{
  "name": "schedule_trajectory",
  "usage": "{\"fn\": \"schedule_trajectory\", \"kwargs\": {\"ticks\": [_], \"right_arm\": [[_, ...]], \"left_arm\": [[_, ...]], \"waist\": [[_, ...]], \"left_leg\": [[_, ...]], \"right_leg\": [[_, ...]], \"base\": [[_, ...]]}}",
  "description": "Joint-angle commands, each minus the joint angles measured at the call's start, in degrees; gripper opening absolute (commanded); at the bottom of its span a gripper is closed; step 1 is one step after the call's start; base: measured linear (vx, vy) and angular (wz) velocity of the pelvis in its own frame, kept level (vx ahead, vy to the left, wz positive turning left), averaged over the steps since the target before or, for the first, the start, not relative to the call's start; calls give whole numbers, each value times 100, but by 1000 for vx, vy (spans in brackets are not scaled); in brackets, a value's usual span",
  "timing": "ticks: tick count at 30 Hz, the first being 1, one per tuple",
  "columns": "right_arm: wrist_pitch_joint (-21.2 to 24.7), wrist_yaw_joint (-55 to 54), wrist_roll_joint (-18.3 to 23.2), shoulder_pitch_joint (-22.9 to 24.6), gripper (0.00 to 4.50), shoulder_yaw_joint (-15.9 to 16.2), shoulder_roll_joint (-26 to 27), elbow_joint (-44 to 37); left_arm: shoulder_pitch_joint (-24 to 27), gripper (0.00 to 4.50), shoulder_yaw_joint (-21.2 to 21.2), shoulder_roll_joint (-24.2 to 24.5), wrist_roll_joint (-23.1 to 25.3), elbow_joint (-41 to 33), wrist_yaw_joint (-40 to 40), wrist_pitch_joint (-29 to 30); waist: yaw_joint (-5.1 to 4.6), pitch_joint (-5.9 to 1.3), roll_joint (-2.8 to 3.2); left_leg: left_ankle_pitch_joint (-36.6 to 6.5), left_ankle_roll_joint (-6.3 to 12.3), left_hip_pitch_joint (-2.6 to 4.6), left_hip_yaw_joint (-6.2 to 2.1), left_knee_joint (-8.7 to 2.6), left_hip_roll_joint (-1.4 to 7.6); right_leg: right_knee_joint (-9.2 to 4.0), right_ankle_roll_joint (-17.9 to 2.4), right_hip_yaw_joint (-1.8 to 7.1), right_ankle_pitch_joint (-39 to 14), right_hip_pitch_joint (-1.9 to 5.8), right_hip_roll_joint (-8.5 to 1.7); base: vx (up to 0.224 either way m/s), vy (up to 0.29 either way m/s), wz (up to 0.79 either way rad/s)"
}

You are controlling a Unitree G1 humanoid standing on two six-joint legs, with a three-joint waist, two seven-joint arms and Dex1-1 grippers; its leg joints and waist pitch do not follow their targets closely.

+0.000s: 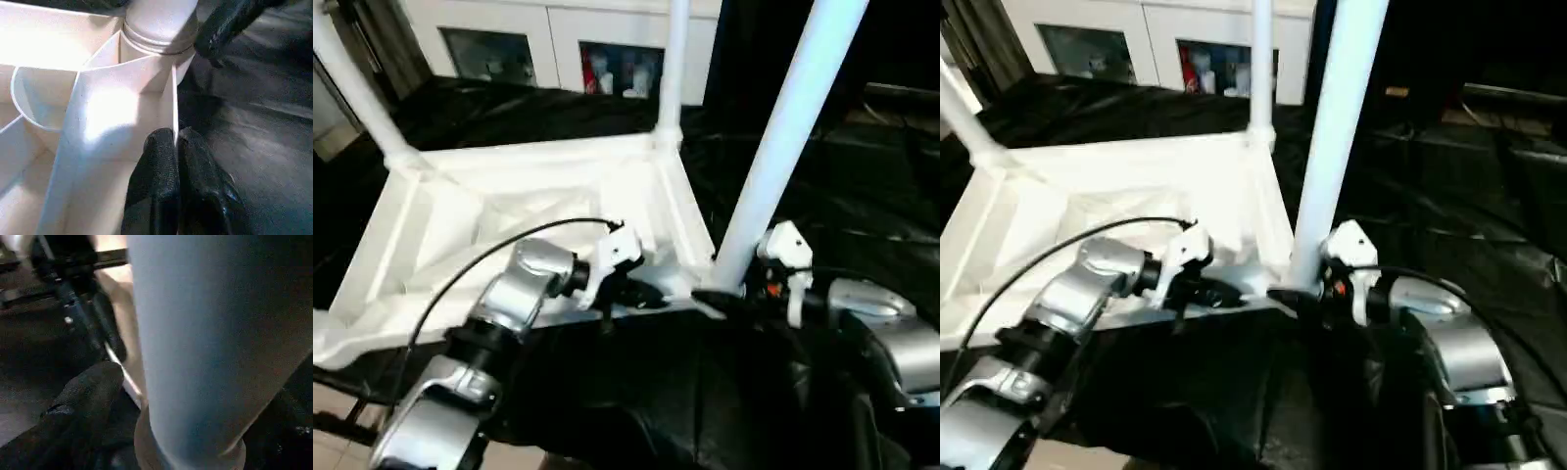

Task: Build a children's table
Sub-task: Rotate leg to tighten

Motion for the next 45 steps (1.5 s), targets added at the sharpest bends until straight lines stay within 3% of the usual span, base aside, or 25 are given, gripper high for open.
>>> {"fn": "schedule_trajectory", "kwargs": {"ticks": [1, 2, 6, 10, 14, 19, 21, 22, 23, 24, 25, 26, 28, 30, 32, 34, 37, 41, 45], "right_arm": [[109, 321, 145, 58, 335, 484, 87, -261], [180, 400, 209, 59, 313, 515, 47, -310], [245, 425, 280, 65, 294, 550, 29, -358], [275, 451, 310, 102, 251, 599, 22, -411], [288, 328, 237, 175, 219, 654, 136, -429], [372, -1151, -93, 60, 207, 328, 1005, 26], [372, -1151, -93, 60, 205, 328, 1005, 26], [427, -1980, -224, -46, 204, 131, 1462, 315], [423, -2128, -256, -65, 201, 98, 1541, 371], [420, -2262, -285, -82, 201, 68, 1613, 422], [413, -2431, -323, -101, 200, 31, 1702, 482], [413, -2431, -323, -101, 200, 31, 1702, 482], [536, -3685, -665, -347, 200, -326, 2357, 1031], [536, -3696, -669, -349, 200, -329, 2363, 1036], [462, -3851, -709, -409, 255, -367, 2469, 1144], [427, -3753, -591, -453, 271, -412, 2563, 1142], [293, -3205, -584, -433, 303, -139, 2264, 922], [174, -2398, -539, -353, 303, 31, 1764, 667], [123, -1720, -450, -239, 303, 184, 1302, 429]], "left_arm": [[-87, 0, -307, -229, -280, -346, -343, -189], [-94, 0, -304, -167, -285, -353, -417, -174], [-94, 0, -314, -134, -292, -365, -442, -162], [-78, 0, -327, -121, -301, -406, -451, -131], [-76, 0, -295, -215, -269, -402, -302, -114], [-364, 0, -38, -663, -97, 68, 675, -55], [-364, 0, -38, -663, -97, 68, 675, -55], [-519, 0, 47, -865, -11, 306, 1182, -19], [-545, 0, 61, -902, 8, 346, 1275, -22], [-568, 0, 72, -936, 25, 383, 1358, -24], [-597, 0, 86, -977, 45, 426, 1462, -27], [-597, 0, 86, -977, 45, 426, 1462, -27], [-823, 0, 294, -1376, 77, 710, 2164, 134], [-825, 0, 296, -1380, 77, 713, 2169, 135], [-860, 0, 327, -1467, 72, 750, 2266, 122], [-858, 0, 286, -1519, 45, 748, 2218, 51], [-720, 0, 163, -1387, 11, 628, 1886, -112], [-579, 0, 42, -1180, 1, 454, 1459, -183], [-461, 0, -61, -1012, -39, 281, 1102, -261]], "waist": [[-5, -390, -95], [-2, -391, -93], [7, -404, -93], [28, -415, -92], [42, -409, -84], [-6, -368, -86], [-26, -351, -92], [-63, -345, -65], [-94, -336, -55], [-113, -362, -76], [-124, -358, -84], [-118, -360, -78], [-157, -381, -75], [-170, -381, -73], [-166, -377, -73], [-163, -395, -72], [-164, -431, -89], [-145, -451, -92], [-118, -491, -106]], "left_leg": [[-1616, 221, 236, -325, -521, 674], [-1615, 205, 231, -328, -522, 673], [-1514, 211, 233, -322, -519, 671], [-1320, 309, 216, -316, -498, 667], [-1376, 301, 222, -317, -504, 674], [-1901, -42, 251, -345, -541, 647], [-2161, -189, 263, -390, -561, 642], [-2241, -292, 258, -404, -592, 657], [-2358, -347, 272, -392, -599, 635], [-2490, -441, 265, -417, -599, 625], [-2442, -429, 237, -432, -618, 627], [-2408, -416, 246, -425, -623, 634], [-2392, -456, 269, -389, -607, 610], [-2407, -478, 288, -393, -597, 602], [-2350, -412, 293, -374, -597, 611], [-2117, -274, 248, -369, -598, 610], [-1867, -140, 241, -346, -577, 613], [-1534, 83, 220, -335, -539, 618], [-1040, 447, 200, -311, -460, 625]], "right_leg": [[-386, -1422, 218, -1539, 142, -472], [-383, -1422, 218, -1525, 144, -472], [-360, -1455, 213, -1314, 142, -463], [-335, -1510, 207, -1073, 158, -467], [-342, -1507, 207, -1130, 153, -467], [-437, -1317, 227, -1988, 84, -485], [-471, -1146, 221, -2431, 90, -501], [-464, -1091, 227, -2414, 65, -477], [-474, -1089, 225, -2455, 20, -447], [-464, -1040, 210, -2481, 58, -469], [-470, -995, 205, -2367, 94, -478], [-477, -972, 210, -2285, 89, -472], [-460, -1060, 214, -2021, 44, -446], [-480, -1081, 218, -2042, 40, -464], [-493, -1054, 236, -1911, 41, -458], [-458, -1077, 225, -1597, 95, -453], [-425, -1153, 214, -1309, 131, -446], [-387, -1276, 205, -945, 181, -455], [-319, -1503, 195, -413, 223, -463]], "base": [[0, 0, 0], [0, 0, 0], [0, 0, 0], [0, 0, 0], [0, 0, 0], [0, 0, 0], [0, 0, 0], [0, 0, 0], [0, 0, 0], [0, 0, 0], [0, 0, 0], [0, 0, 0], [0, 0, 0], [0, 0, 0], [0, 0, 0], [0, 0, 0], [0, 0, 0], [0, 0, 0], [0, 0, 0]]}}
